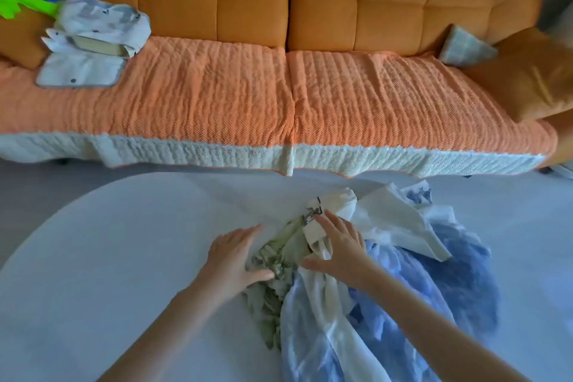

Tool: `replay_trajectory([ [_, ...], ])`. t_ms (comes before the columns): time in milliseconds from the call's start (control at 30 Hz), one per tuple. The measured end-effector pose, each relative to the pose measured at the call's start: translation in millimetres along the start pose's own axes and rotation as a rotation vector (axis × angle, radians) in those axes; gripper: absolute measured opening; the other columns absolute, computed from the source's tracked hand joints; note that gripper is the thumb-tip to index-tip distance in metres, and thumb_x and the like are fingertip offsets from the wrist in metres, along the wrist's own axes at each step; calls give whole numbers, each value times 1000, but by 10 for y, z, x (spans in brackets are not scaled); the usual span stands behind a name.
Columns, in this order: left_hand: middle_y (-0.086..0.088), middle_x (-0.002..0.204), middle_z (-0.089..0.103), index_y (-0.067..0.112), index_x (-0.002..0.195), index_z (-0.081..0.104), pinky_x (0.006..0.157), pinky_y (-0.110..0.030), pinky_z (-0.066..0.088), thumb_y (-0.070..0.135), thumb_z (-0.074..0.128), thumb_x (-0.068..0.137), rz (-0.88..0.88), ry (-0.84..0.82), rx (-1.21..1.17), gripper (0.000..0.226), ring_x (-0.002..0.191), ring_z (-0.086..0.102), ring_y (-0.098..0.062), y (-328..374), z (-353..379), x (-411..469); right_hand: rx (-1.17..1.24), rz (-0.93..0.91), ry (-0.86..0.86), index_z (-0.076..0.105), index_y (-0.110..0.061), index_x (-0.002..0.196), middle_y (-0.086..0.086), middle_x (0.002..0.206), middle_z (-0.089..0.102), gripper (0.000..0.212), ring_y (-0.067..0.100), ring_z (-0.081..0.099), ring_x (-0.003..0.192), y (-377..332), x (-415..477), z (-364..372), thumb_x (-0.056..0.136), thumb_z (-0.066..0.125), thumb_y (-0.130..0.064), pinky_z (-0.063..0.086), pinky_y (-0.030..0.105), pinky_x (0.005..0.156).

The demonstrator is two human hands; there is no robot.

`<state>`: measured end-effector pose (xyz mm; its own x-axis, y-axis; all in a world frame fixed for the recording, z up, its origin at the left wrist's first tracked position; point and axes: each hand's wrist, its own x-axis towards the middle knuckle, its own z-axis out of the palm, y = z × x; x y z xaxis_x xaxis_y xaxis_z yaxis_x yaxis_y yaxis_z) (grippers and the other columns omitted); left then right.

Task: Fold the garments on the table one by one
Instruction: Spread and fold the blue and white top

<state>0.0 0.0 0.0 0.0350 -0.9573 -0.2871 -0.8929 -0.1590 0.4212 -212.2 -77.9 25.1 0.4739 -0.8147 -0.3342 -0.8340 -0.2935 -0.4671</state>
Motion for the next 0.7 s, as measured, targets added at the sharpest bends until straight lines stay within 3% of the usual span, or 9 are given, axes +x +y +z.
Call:
replay_trajectory([
  [133, 7, 152, 26, 32, 148, 14, 114, -34, 17, 87, 44, 60, 27, -39, -54, 108, 141, 21, -16, -89, 490, 163, -66, -20, 62, 13, -31, 149, -10, 157, 0, 93, 17, -1, 144, 165, 113, 295, 76, 62, -62, 0, 35, 115],
  [233, 9, 155, 18, 36, 148, 12, 115, -33, 8, 85, 43, 63, 46, -47, -85, 103, 143, 12, -13, -156, 825, 235, -124, -25, 71, 14, -32, 149, -11, 157, -4, 91, 16, -2, 143, 263, 154, 465, 77, 57, -66, -1, 33, 114],
  [367, 13, 151, 23, 32, 145, 27, 109, -22, 5, 98, 1, 44, 131, 132, -100, 123, 139, 17, -8, -314, 1185, 278, -205, -65, 82, 16, -33, 148, -12, 157, -4, 82, 15, -4, 142, 381, 181, 633, 81, 53, -64, -3, 33, 114],
  [467, 13, 147, 35, 29, 139, 42, 109, -22, 9, 91, 17, 52, 170, 248, -140, 109, 136, 26, -8, -350, 1319, 303, -258, -87, 93, 21, -33, 147, -10, 158, 1, 77, 18, -1, 143, 392, 184, 699, 83, 51, -62, -1, 35, 115],
  [600, 7, 140, 48, 23, 132, 53, 113, -35, 23, 77, 23, 60, 192, 323, -169, 95, 133, 36, -14, -351, 1319, 288, -242, -90, 122, 28, -34, 144, -10, 157, 7, 71, 19, 3, 143, 367, 175, 716, 83, 52, -60, 2, 37, 115],
  [700, 5, 141, 46, 24, 134, 51, 113, -38, 25, 76, 25, 63, 154, 353, -188, 91, 133, 36, -17, -373, 1344, 110, -187, -95, 149, 33, -34, 143, -10, 157, 11, 68, 18, 5, 143, 316, 26, 724, 83, 55, -57, 4, 37, 114],
])
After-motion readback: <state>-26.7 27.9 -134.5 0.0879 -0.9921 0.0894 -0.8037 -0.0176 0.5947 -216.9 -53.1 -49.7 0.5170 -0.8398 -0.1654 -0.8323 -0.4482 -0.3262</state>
